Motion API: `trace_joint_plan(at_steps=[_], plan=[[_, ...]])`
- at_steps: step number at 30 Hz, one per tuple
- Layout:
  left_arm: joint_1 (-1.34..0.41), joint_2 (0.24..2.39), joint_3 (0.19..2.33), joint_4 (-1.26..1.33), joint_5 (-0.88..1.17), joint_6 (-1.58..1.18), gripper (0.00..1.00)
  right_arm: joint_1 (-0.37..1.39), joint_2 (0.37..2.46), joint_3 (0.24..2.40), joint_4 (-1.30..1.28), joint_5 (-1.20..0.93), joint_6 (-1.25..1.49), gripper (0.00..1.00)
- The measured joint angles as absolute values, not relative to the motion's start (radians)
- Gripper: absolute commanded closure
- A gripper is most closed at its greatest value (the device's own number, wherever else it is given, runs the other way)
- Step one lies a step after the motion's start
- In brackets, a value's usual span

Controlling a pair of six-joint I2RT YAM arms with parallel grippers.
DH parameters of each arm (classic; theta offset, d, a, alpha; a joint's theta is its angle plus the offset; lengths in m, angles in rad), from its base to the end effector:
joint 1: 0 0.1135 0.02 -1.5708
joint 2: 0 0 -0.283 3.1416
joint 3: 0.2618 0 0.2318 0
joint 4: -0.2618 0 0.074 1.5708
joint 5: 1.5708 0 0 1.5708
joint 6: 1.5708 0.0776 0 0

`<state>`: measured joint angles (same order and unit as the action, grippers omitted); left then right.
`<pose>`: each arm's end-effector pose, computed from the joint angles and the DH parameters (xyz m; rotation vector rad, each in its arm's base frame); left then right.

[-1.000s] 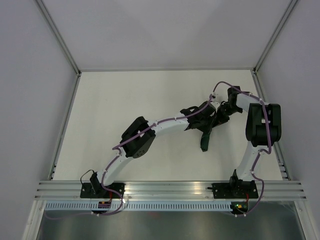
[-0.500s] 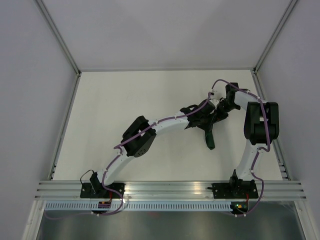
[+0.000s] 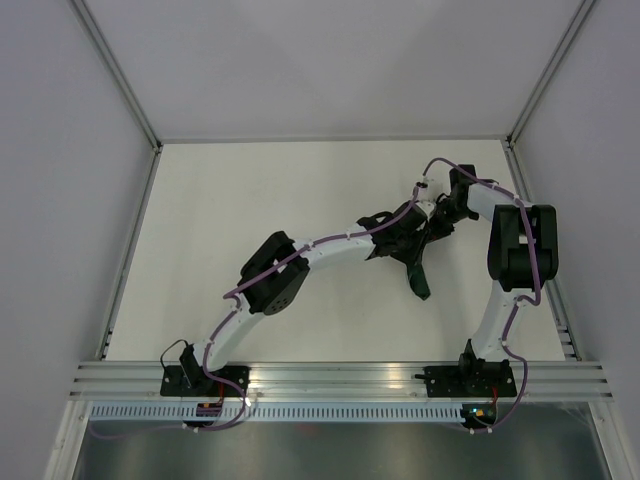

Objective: Fold the napkin, place the utensils inside, and roll it up
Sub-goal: Roll the napkin with the utensil

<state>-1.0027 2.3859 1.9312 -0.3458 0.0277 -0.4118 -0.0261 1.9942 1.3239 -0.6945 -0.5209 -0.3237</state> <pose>0.2990 -0.4724 0.1544 0.7378 2.3762 -0.6816 0.3788 0.0287 0.1411 -0.4866 2.7312 0.6779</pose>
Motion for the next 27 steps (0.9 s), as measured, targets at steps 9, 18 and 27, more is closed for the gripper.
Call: trace_joint_plan(at_steps=[9, 18, 27], plan=[[-1.008, 2.362, 1.907, -0.374, 0.052, -0.41, 0.56, -0.022, 1.987, 1.314, -0.608, -0.508, -0.301, 0.74], [-1.008, 2.336, 1.896, -0.372, 0.071, -0.391, 0.53, -0.022, 1.984, 1.313, -0.582, -0.493, -0.299, 0.73], [-1.014, 2.297, 1.895, -0.361, 0.07, -0.368, 0.51, -0.022, 1.98, 1.309, -0.578, -0.49, -0.299, 0.68]])
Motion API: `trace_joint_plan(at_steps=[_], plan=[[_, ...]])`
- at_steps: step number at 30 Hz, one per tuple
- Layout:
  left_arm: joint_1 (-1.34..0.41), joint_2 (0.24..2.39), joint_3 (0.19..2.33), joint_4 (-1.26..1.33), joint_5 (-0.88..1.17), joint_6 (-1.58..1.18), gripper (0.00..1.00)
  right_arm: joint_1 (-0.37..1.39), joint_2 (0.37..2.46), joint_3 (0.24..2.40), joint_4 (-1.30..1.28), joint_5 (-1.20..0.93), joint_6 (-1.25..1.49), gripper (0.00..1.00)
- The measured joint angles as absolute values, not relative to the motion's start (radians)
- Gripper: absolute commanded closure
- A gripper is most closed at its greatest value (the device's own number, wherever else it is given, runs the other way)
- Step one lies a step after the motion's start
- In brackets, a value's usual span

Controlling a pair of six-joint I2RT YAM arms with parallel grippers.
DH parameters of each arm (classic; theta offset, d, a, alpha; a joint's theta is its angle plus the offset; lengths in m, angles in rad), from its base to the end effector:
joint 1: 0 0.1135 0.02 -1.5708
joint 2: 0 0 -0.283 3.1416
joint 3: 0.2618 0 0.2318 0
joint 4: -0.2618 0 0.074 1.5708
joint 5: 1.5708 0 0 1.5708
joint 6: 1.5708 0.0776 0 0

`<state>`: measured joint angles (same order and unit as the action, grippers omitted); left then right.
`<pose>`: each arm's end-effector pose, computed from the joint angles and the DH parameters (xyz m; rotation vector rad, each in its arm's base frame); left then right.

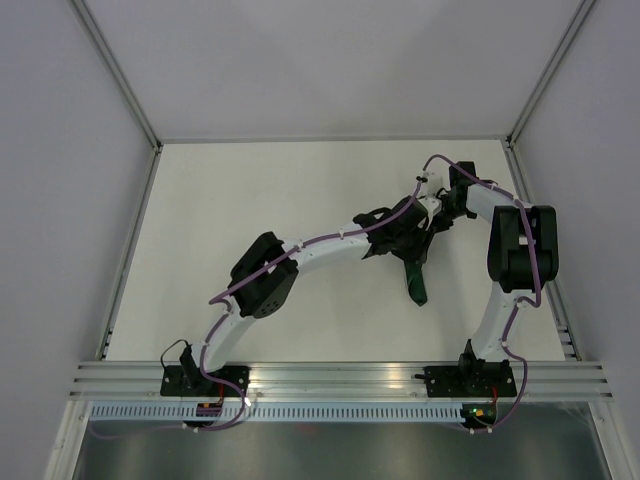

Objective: Fold the napkin, place the utensils inside, and roll it up
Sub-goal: Roll the napkin with the utensil

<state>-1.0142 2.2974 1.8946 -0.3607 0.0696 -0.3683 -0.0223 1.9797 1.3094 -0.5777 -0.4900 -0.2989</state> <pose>0.2843 -0.4672 0.1878 0.8160 2.3229 -0.7363 0.3912 0.0278 0.1460 -0.4789 2.6472 0.5934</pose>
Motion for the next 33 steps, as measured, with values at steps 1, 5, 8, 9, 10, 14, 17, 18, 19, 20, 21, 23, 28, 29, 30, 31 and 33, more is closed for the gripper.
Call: trace_joint_plan(at_steps=[1, 5, 8, 9, 10, 14, 17, 18, 19, 20, 21, 23, 28, 29, 30, 31, 33], plan=[[-1.014, 2.29, 1.892, -0.359, 0.068, -0.366, 0.51, -0.022, 1.979, 1.309, -0.578, -0.49, -0.299, 0.68], [-1.015, 2.254, 1.878, -0.347, 0.054, -0.358, 0.51, -0.023, 1.978, 1.309, -0.577, -0.488, -0.298, 0.66], [-1.015, 2.228, 1.871, -0.333, 0.05, -0.353, 0.51, -0.025, 1.975, 1.309, -0.572, -0.481, -0.295, 0.63], [-1.015, 2.218, 1.866, -0.331, 0.047, -0.351, 0.51, -0.026, 1.973, 1.309, -0.57, -0.473, -0.294, 0.63], [-1.015, 2.207, 1.86, -0.33, 0.043, -0.35, 0.51, -0.027, 1.972, 1.309, -0.567, -0.468, -0.293, 0.62], [-1.012, 2.158, 1.834, -0.317, 0.028, -0.349, 0.51, -0.045, 1.968, 1.309, -0.553, -0.447, -0.287, 0.6], [-1.007, 2.109, 1.797, -0.306, 0.025, -0.348, 0.51, -0.059, 1.964, 1.305, -0.543, -0.434, -0.283, 0.6], [-1.005, 2.097, 1.789, -0.305, 0.024, -0.348, 0.51, -0.063, 1.963, 1.304, -0.54, -0.428, -0.282, 0.59], [-1.002, 2.082, 1.776, -0.296, 0.024, -0.348, 0.51, -0.067, 1.962, 1.304, -0.536, -0.426, -0.279, 0.59], [-0.999, 2.065, 1.761, -0.293, 0.023, -0.348, 0.51, -0.071, 1.961, 1.304, -0.533, -0.422, -0.278, 0.59], [-0.996, 2.046, 1.744, -0.286, 0.023, -0.348, 0.51, -0.076, 1.957, 1.304, -0.532, -0.419, -0.275, 0.59], [-0.99, 2.004, 1.702, -0.281, 0.01, -0.349, 0.52, -0.086, 1.94, 1.304, -0.533, -0.419, -0.272, 0.58], [-0.968, 1.832, 1.51, -0.233, -0.029, -0.35, 0.52, -0.14, 1.843, 1.304, -0.549, -0.451, -0.273, 0.51], [-0.959, 1.777, 1.449, -0.222, -0.033, -0.35, 0.51, -0.155, 1.814, 1.304, -0.554, -0.459, -0.273, 0.49], [-0.95, 1.721, 1.386, -0.21, -0.037, -0.351, 0.51, -0.174, 1.774, 1.304, -0.559, -0.471, -0.273, 0.47], [-0.94, 1.657, 1.326, -0.208, -0.044, -0.354, 0.51, -0.192, 1.731, 1.304, -0.562, -0.481, -0.274, 0.47], [-0.913, 1.53, 1.222, -0.204, -0.058, -0.361, 0.5, -0.225, 1.647, 1.304, -0.564, -0.5, -0.274, 0.46]])
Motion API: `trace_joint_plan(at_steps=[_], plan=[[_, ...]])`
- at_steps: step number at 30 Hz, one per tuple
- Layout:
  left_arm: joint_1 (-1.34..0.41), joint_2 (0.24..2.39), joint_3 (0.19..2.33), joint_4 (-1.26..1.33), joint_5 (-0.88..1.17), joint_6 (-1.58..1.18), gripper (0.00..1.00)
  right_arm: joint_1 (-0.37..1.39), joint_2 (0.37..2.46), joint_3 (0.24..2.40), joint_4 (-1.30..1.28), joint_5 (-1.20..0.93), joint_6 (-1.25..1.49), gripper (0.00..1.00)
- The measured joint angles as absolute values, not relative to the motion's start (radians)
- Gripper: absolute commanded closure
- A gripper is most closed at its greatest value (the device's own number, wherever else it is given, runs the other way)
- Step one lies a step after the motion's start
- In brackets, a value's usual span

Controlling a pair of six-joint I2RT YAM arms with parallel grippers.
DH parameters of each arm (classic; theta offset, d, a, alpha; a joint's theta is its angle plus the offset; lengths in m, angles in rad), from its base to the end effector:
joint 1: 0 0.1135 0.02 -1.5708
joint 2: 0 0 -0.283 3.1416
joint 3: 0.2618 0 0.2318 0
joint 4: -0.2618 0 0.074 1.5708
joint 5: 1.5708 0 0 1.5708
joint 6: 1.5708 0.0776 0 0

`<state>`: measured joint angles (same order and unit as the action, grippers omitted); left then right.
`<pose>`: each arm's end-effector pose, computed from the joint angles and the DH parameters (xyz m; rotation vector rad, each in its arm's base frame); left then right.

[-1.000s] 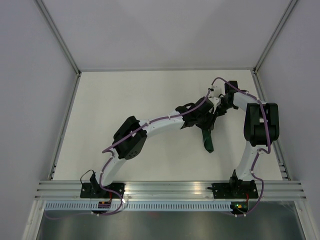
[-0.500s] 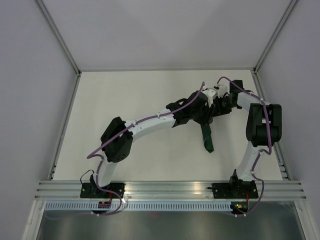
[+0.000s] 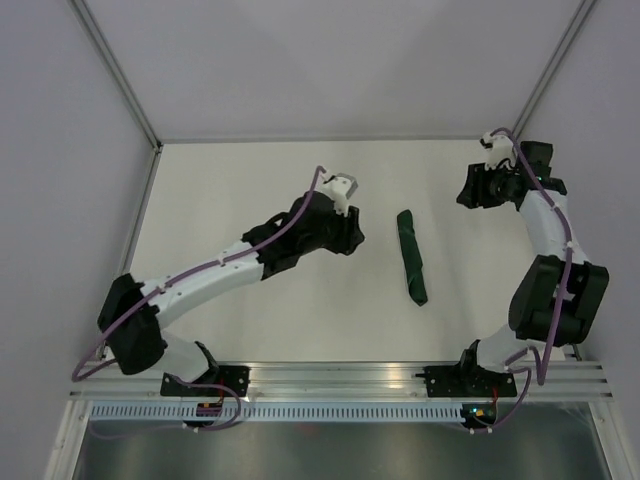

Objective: Fold the napkin, place the utensils inside, and roll it up
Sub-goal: Roll the napkin with the utensil

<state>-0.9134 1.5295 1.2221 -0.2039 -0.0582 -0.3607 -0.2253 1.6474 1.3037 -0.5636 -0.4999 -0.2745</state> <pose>0.2309 -0.2917 0.3116 0.5542 2.0891 -0.7022 0.3594 -0.0442 0.2648 -0.2652 2.3517 0.3823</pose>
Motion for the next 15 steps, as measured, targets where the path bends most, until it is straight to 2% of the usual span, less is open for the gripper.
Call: trace_joint_plan(at_steps=[8, 15], plan=[[-0.862, 1.142, 0.976, -0.173, -0.107, -0.379, 0.47, -0.29, 1.3, 1.268, -0.571, -0.539, -0.258, 0.37], [-0.841, 1.048, 0.9, -0.187, -0.112, -0.381, 0.47, -0.288, 1.081, 1.187, -0.539, -0.523, -0.227, 0.34]])
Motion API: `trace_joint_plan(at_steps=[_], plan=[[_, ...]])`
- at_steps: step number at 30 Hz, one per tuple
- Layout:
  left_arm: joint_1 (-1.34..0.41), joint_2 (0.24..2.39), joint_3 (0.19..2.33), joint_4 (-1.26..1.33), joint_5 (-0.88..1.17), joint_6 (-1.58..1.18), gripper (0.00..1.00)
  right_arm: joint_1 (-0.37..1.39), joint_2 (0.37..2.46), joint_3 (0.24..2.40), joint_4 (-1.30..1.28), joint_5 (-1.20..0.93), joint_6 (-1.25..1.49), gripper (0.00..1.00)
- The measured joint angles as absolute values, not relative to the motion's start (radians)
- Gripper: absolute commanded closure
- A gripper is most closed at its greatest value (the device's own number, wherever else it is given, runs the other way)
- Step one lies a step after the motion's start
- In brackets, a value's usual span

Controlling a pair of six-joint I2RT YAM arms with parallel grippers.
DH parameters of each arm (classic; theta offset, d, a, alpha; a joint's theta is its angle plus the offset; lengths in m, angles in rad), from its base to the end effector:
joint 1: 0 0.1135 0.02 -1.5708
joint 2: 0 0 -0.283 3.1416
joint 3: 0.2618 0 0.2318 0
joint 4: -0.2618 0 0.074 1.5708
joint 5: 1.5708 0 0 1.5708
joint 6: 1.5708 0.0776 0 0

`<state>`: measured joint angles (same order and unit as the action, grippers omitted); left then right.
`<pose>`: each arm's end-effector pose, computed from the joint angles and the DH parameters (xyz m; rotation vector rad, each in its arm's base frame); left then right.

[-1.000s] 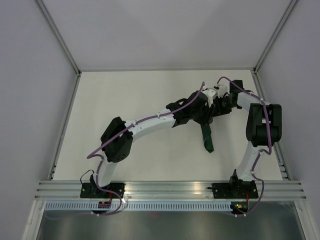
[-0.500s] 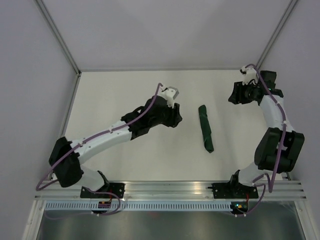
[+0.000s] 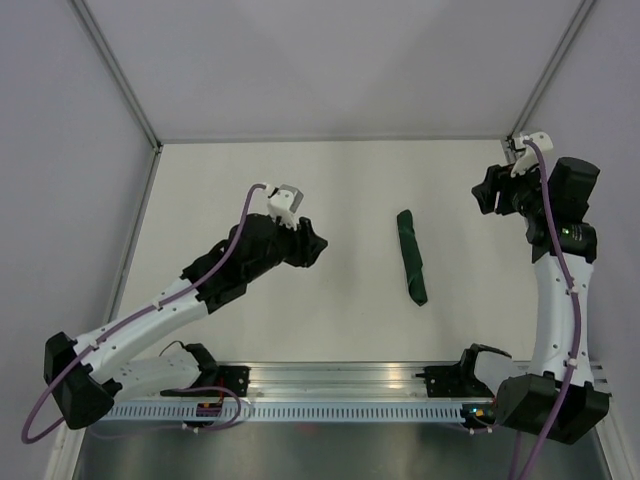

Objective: Fold the napkin, place the utensils inside, and roll it up
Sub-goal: Roll the napkin with the utensil

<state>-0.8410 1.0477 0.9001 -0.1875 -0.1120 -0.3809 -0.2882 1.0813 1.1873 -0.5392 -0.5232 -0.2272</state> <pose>0.1742 -0.1818 0.3354 0.3725 1.9343 -0.7120 0.2329 -0.0286 0.3873 -0.2698 1.9286 0.1842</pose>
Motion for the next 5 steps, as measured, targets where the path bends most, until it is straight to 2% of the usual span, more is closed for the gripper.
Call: trace_joint_plan(at_steps=[5], plan=[[-0.833, 1.022, 0.897, -0.192, -0.112, -0.381, 0.46, -0.288, 1.085, 1.18, -0.53, -0.515, -0.216, 0.31]])
